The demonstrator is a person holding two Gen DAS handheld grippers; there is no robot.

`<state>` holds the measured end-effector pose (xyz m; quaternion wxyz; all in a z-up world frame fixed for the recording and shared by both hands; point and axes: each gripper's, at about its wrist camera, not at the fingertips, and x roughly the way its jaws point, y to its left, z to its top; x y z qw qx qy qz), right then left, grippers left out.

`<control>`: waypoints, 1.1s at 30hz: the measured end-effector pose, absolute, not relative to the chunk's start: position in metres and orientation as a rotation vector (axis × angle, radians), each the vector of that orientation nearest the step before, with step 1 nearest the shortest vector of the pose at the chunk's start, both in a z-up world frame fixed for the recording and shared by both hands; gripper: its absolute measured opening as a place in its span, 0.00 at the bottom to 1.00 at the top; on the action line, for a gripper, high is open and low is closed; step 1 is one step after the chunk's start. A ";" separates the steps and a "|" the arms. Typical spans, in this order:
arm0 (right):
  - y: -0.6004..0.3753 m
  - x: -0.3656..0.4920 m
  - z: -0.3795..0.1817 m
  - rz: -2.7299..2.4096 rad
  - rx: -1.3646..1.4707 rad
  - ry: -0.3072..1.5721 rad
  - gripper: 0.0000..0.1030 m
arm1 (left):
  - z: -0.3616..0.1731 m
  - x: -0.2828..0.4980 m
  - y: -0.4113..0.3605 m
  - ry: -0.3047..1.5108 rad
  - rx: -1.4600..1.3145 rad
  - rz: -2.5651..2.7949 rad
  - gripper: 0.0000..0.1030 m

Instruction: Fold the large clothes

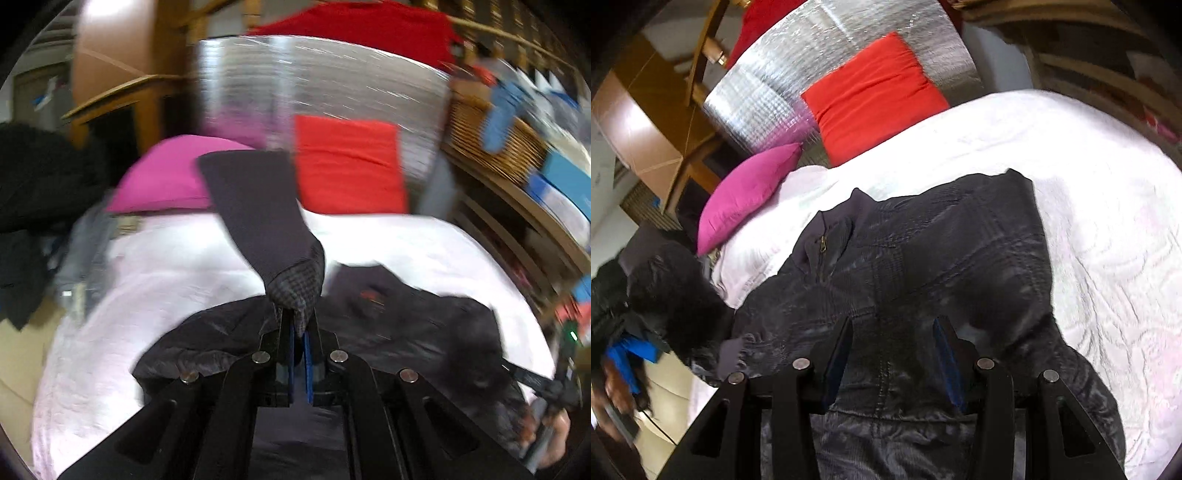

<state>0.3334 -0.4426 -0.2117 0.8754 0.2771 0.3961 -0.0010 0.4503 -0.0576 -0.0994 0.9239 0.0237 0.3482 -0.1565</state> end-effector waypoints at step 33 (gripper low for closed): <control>-0.451 0.345 -0.247 0.259 0.986 0.930 0.64 | -0.209 0.346 -0.137 0.782 0.069 -0.592 0.68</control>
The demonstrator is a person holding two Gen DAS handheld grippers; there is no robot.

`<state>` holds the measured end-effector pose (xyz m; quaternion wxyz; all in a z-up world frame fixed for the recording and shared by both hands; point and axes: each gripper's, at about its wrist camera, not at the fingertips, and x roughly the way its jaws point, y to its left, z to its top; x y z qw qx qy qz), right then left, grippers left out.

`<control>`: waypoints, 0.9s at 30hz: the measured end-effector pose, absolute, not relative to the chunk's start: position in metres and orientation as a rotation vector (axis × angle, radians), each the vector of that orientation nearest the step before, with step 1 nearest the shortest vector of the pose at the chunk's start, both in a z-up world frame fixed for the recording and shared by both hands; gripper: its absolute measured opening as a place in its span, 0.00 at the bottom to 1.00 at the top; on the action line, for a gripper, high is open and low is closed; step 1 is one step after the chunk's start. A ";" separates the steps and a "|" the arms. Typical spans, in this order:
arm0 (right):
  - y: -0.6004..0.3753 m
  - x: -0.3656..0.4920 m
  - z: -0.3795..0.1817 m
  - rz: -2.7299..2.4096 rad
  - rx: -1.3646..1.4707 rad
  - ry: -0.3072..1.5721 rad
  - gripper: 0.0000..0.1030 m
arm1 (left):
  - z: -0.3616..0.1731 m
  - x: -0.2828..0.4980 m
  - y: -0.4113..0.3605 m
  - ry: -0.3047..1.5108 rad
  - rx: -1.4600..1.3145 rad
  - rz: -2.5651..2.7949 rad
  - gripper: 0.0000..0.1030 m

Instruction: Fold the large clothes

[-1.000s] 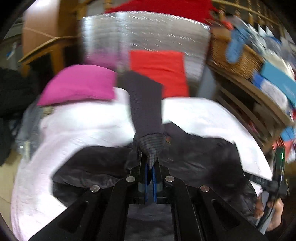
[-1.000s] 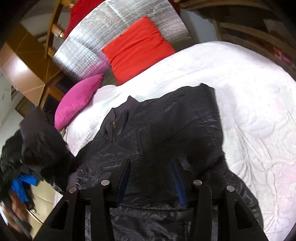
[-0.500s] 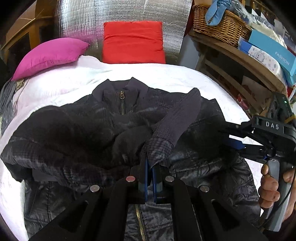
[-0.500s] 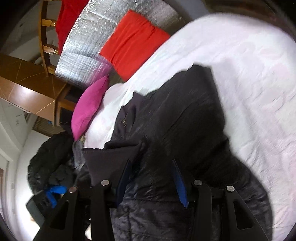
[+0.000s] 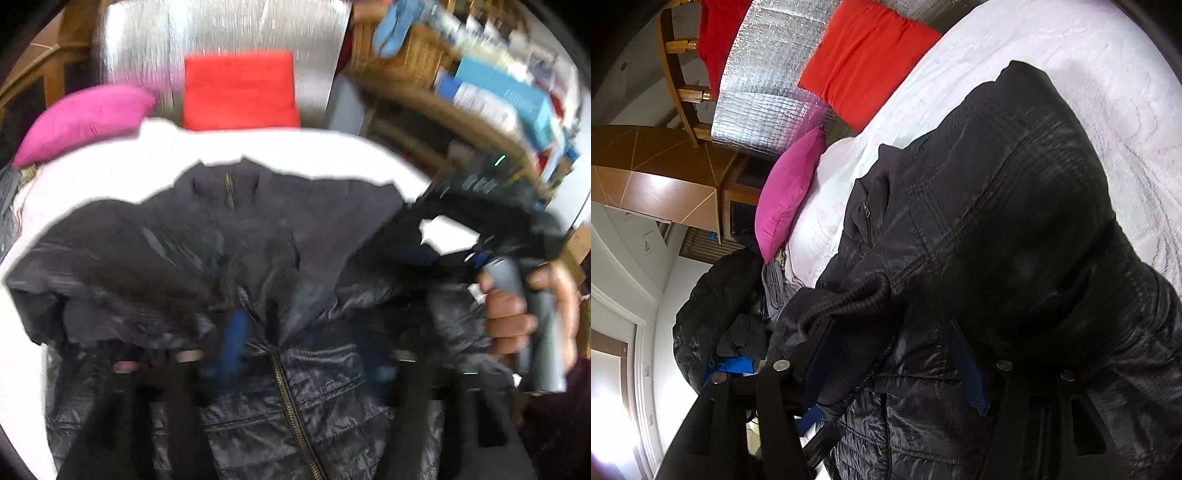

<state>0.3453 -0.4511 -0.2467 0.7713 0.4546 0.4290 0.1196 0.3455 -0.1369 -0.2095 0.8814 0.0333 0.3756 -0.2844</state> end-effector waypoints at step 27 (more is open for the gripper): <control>-0.430 0.337 -0.264 0.141 0.795 1.043 0.66 | -0.244 0.431 0.014 0.881 -0.041 -0.084 0.68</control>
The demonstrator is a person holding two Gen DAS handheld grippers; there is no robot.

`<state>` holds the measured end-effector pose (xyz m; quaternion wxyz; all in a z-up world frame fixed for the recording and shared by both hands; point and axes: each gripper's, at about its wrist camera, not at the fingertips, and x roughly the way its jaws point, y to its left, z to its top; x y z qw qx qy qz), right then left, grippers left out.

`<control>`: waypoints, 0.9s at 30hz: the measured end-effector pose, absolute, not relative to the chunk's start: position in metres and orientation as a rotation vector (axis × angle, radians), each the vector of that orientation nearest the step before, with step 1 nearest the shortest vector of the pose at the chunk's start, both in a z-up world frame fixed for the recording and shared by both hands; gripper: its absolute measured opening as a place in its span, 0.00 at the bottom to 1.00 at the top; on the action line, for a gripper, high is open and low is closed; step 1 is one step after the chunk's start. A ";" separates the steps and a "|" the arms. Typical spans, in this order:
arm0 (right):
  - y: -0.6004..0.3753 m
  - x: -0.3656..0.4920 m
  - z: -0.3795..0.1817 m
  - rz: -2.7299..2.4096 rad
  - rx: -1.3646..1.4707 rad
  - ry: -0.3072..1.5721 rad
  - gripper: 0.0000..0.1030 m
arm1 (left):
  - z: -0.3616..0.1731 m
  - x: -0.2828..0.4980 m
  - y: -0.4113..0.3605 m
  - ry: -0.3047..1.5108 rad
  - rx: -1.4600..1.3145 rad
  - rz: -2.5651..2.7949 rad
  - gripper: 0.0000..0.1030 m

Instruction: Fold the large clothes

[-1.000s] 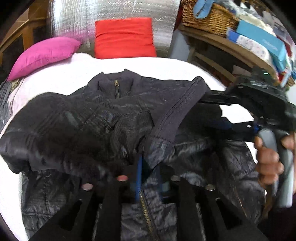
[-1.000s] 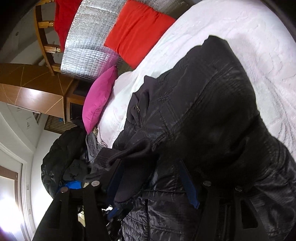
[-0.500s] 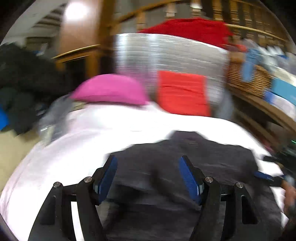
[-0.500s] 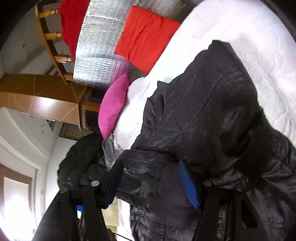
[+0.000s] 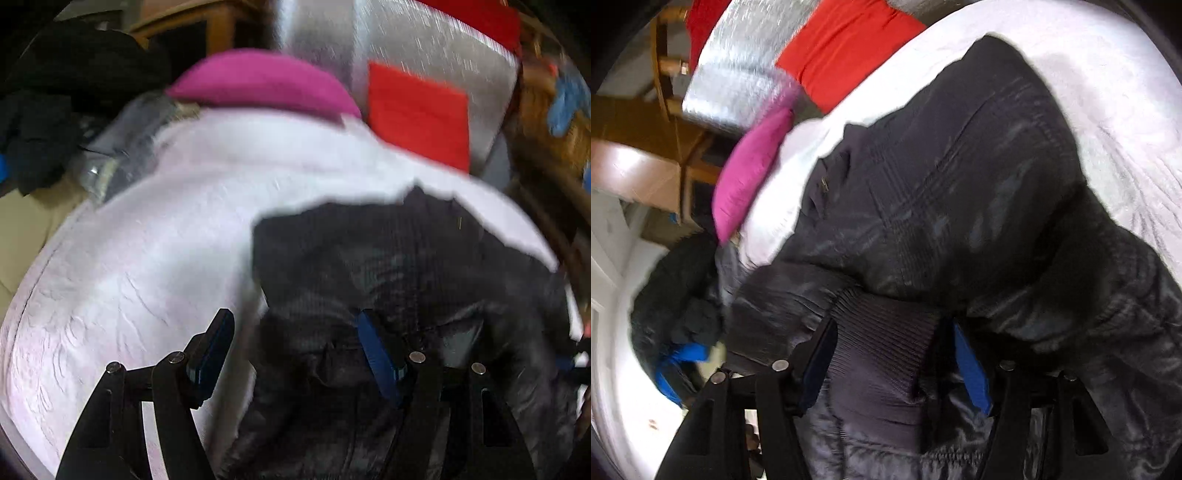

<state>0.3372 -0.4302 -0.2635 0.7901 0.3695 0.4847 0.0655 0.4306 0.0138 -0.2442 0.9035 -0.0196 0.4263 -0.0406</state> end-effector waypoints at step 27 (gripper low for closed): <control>-0.380 0.307 -0.169 -0.009 0.224 0.696 0.12 | -0.245 0.426 -0.005 0.838 0.025 -0.075 0.68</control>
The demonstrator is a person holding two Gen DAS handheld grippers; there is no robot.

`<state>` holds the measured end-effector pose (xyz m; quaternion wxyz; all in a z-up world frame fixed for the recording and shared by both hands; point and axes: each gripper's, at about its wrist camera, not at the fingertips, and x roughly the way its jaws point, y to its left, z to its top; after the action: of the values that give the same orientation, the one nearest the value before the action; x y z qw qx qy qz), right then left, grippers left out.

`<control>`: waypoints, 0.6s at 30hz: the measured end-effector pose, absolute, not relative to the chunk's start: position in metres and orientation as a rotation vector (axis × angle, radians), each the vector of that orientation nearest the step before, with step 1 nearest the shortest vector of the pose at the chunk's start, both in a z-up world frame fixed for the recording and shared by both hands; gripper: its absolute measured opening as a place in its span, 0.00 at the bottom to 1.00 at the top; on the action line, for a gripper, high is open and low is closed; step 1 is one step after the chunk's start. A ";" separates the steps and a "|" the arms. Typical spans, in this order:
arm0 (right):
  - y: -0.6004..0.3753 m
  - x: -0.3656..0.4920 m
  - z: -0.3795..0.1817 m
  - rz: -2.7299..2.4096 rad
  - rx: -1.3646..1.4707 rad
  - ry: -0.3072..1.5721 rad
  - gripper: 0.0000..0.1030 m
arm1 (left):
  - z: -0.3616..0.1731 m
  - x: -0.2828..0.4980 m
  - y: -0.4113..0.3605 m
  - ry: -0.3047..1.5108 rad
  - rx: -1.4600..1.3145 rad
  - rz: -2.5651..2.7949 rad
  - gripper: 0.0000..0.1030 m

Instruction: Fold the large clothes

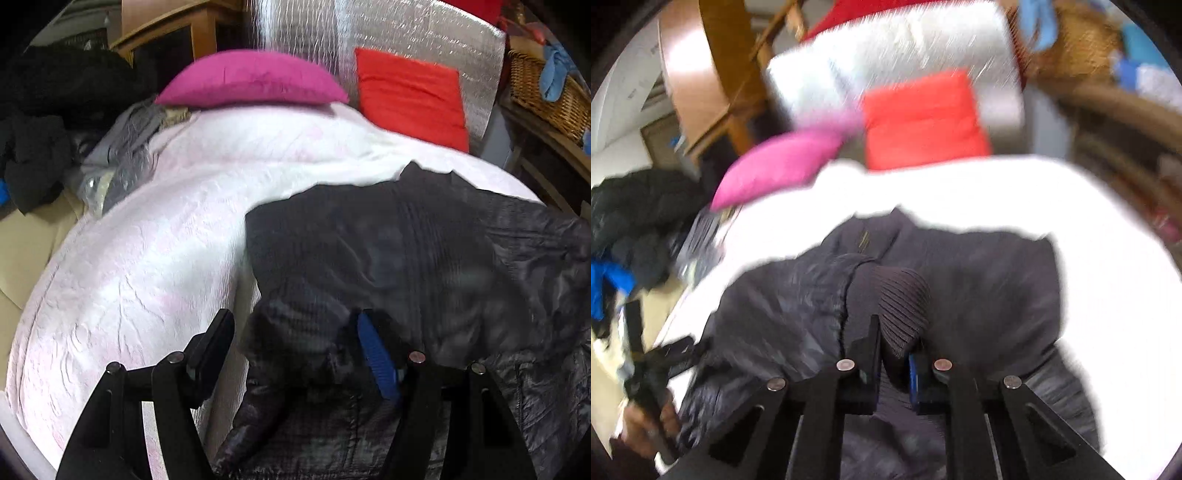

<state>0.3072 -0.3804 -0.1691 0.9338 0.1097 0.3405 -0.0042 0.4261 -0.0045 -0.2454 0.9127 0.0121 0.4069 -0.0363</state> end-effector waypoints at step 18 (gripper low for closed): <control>-0.514 0.334 -0.232 -0.031 0.839 0.772 0.84 | -0.255 0.430 -0.035 0.862 0.086 -0.119 0.68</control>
<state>0.3344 -0.5144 -0.2321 0.8417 0.3971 0.3656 -0.0145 0.4298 -0.0351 -0.2553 0.9059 0.0419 0.4174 -0.0577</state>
